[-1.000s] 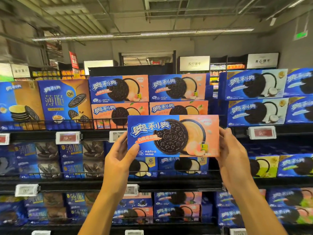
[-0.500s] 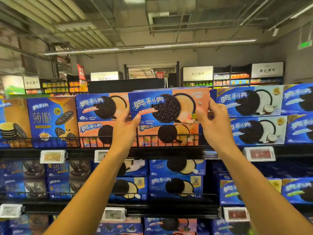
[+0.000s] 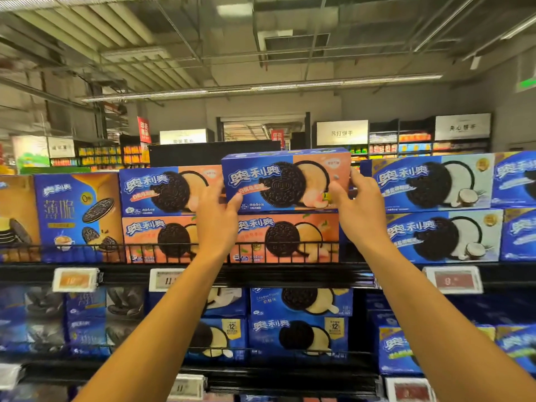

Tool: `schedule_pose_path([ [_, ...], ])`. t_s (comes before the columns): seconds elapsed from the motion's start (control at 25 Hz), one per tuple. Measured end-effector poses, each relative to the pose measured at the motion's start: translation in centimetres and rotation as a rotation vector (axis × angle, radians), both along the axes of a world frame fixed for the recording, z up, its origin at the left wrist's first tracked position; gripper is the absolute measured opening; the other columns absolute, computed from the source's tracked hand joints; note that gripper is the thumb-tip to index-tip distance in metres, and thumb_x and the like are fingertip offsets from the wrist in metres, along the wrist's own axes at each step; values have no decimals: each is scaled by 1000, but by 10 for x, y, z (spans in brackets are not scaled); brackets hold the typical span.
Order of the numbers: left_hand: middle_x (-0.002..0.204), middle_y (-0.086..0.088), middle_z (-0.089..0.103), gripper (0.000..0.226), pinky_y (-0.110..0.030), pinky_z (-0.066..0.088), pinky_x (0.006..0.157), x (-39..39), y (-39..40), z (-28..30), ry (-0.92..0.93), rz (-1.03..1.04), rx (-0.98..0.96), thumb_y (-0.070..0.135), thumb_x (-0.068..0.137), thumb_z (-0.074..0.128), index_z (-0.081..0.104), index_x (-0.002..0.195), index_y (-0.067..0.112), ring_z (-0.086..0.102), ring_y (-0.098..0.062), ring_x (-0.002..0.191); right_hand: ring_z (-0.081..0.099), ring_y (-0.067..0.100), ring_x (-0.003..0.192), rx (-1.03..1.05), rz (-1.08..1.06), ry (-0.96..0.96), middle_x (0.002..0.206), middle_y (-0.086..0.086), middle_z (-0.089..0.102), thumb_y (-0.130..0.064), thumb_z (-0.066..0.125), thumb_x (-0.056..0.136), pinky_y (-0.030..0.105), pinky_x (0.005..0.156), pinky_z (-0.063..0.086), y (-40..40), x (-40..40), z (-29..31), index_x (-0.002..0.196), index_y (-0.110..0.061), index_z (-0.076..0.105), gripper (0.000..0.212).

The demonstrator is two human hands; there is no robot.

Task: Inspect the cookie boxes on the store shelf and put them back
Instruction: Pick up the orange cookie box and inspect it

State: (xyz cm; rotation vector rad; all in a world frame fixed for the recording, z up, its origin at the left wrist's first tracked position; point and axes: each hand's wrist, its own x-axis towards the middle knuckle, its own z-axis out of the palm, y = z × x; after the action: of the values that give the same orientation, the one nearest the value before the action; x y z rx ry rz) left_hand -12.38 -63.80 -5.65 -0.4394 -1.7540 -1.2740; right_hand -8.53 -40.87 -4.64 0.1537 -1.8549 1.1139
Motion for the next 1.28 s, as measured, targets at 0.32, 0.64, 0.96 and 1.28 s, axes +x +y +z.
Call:
schedule_pose_path([
  [0.32, 113, 2, 48, 38, -37, 51, 90, -10, -2, -6, -26, 132, -87, 23, 99, 59, 56, 135, 13, 56, -18, 105, 51, 16, 93, 14, -29, -28, 109, 5, 52, -31, 55, 102, 30, 72, 38, -3, -16, -10, 118, -17, 63, 22],
  [0.64, 119, -2, 54, 52, -13, 53, 73, -14, -4, -10, 21, 102, -80, 25, 98, 60, 39, 146, 25, 57, -12, 104, 57, 20, 112, -30, -21, -27, 125, 3, 59, -39, 52, 102, 40, 89, 50, -6, -21, -14, 132, -19, 56, 36],
  [0.96, 133, -13, 47, 61, -39, 51, 95, -17, -9, -11, -34, 121, -138, 24, 99, 59, 32, 153, 25, 50, -28, 124, 61, 17, 111, -111, 42, -43, 119, -9, 63, -44, 49, 103, 40, 87, 54, -9, -19, -15, 136, -25, 54, 39],
  [1.28, 136, -10, 45, 66, -25, 48, 86, -19, -13, -12, -61, 101, -159, 26, 99, 59, 26, 156, 27, 48, -22, 126, 60, -1, 94, -133, 77, -61, 103, -23, 61, -40, 51, 102, 20, 67, 46, -8, -21, -15, 133, -27, 56, 34],
])
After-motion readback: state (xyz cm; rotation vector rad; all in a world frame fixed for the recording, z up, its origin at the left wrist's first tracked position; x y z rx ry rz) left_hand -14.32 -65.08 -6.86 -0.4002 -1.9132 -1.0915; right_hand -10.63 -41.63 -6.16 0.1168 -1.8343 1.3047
